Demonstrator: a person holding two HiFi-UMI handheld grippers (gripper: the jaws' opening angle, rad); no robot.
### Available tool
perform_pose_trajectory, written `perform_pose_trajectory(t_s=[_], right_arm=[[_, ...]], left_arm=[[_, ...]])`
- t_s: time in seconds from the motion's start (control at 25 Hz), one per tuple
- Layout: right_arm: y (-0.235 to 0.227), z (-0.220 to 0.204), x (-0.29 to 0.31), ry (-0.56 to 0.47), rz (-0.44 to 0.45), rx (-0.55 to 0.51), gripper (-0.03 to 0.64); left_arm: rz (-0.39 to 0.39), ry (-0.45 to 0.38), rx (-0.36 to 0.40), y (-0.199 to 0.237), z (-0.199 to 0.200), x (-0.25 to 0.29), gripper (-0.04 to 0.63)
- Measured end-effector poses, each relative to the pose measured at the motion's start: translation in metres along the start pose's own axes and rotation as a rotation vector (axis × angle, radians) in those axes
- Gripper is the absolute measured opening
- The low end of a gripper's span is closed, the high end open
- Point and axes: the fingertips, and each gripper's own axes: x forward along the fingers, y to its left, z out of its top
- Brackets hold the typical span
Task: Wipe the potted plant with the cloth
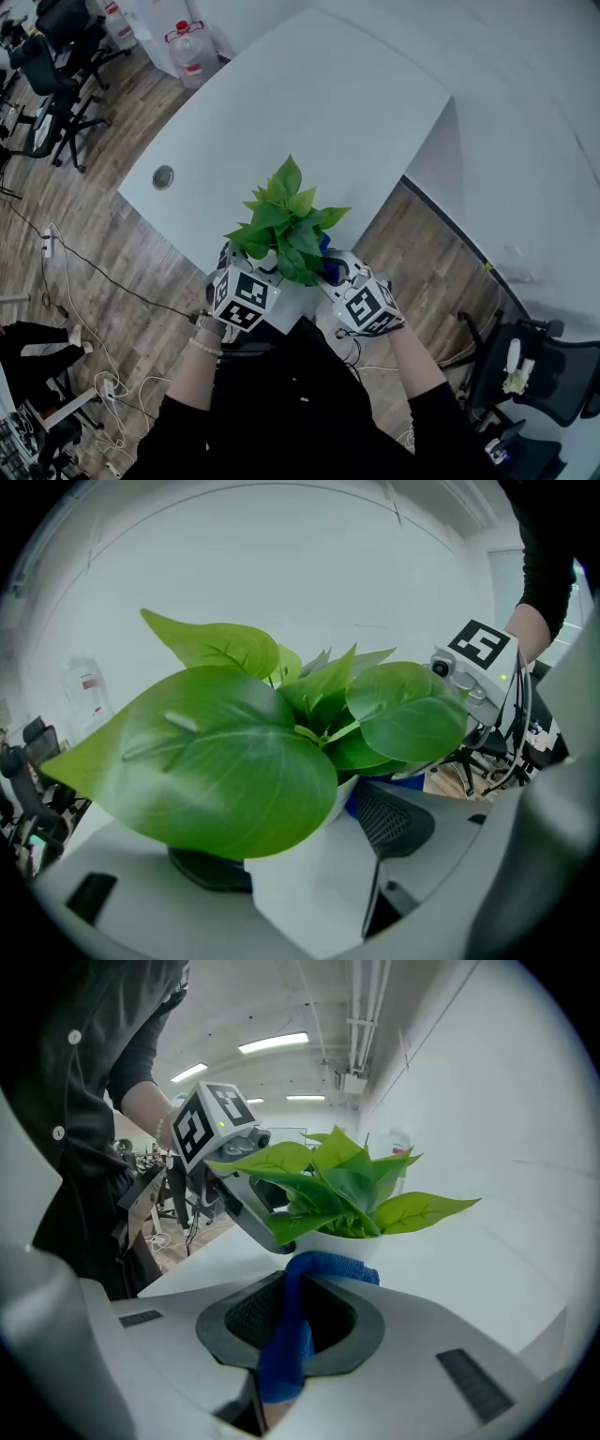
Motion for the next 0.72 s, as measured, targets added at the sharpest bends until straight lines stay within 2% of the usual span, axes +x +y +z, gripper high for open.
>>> perform_pose_trajectory(t_s=[0.2, 0.36, 0.72], right_arm=[[-0.026, -0.011, -0.006, 0.029, -0.029, -0.018, 0.083], [-0.051, 0.001, -0.005, 0.03, -0.035, -0.006, 0.083], [-0.093, 0.02, 0.016, 0.057, 0.041, -0.165, 0.083]], left_arm=[[0.002, 0.0, 0.005, 0.0, 0.0, -0.001, 0.36], [0.003, 0.002, 0.008, 0.0, -0.001, 0.0, 0.359], [-0.003, 0.012, 0.013, 0.0, -0.002, 0.002, 0.357]])
